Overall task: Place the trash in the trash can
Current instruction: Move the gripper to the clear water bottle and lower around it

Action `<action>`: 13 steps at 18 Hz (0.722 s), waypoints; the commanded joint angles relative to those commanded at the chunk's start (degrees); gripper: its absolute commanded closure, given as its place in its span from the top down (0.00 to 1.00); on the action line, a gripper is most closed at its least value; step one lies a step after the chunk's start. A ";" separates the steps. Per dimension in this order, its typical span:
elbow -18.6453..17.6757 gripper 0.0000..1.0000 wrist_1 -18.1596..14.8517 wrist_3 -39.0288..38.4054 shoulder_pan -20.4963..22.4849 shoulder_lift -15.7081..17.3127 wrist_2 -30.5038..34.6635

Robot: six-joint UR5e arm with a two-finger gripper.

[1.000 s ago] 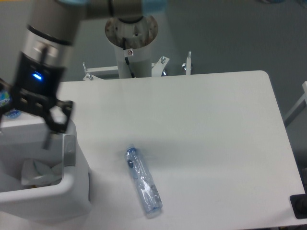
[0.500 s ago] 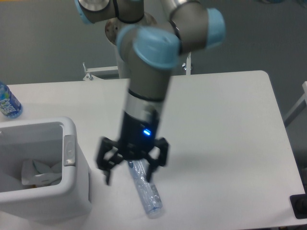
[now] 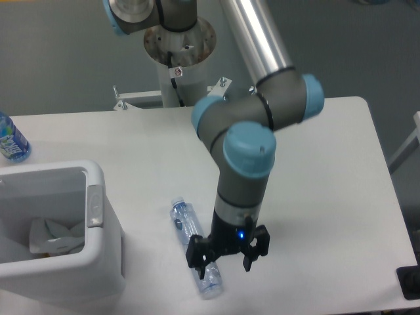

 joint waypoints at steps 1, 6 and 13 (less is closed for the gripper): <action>0.00 1.00 0.18 0.00 -0.35 -0.97 0.35; -0.53 1.00 0.00 -0.52 -3.16 -3.61 6.42; -1.32 1.00 0.18 -0.53 -3.78 -4.84 7.38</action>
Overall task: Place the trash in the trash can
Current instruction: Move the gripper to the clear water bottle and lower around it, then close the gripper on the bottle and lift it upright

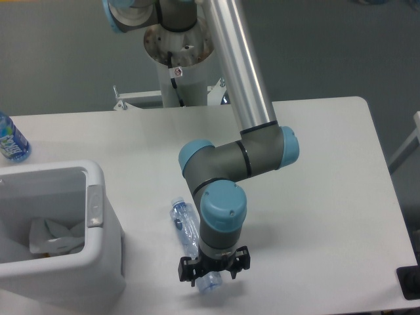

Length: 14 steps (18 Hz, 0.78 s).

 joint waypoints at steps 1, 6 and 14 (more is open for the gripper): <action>0.00 1.00 0.00 0.00 -0.09 -0.35 0.53; -0.26 0.95 0.00 -0.09 -0.79 -0.62 1.93; -0.88 0.58 -0.09 0.53 -1.14 0.17 2.82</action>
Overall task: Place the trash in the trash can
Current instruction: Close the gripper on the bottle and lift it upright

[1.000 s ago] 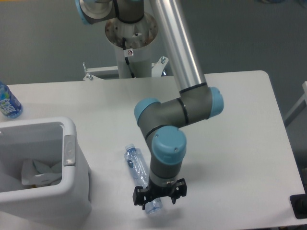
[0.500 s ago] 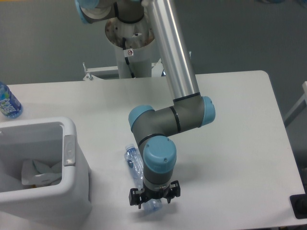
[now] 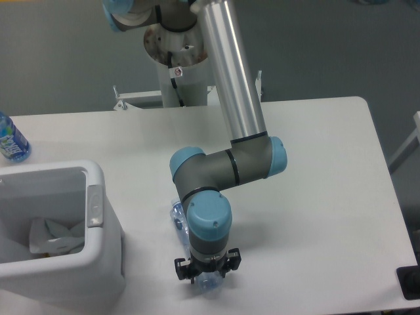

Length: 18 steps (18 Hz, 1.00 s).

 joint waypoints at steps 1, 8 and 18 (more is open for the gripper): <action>0.00 0.56 0.00 0.09 0.00 0.26 0.00; 1.14 0.55 0.00 0.88 0.70 3.24 -0.44; 12.65 0.56 5.17 -4.39 6.24 16.61 -18.45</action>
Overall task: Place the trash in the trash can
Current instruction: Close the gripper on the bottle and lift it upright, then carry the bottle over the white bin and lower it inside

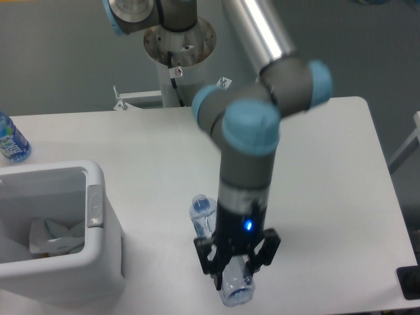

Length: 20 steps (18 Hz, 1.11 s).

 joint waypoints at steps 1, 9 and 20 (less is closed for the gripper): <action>0.09 0.56 1.58 -0.52 -0.53 0.79 -0.18; 2.02 0.56 4.85 -4.75 -10.98 3.43 -1.06; -0.61 1.00 5.55 -2.91 -20.04 2.38 -0.88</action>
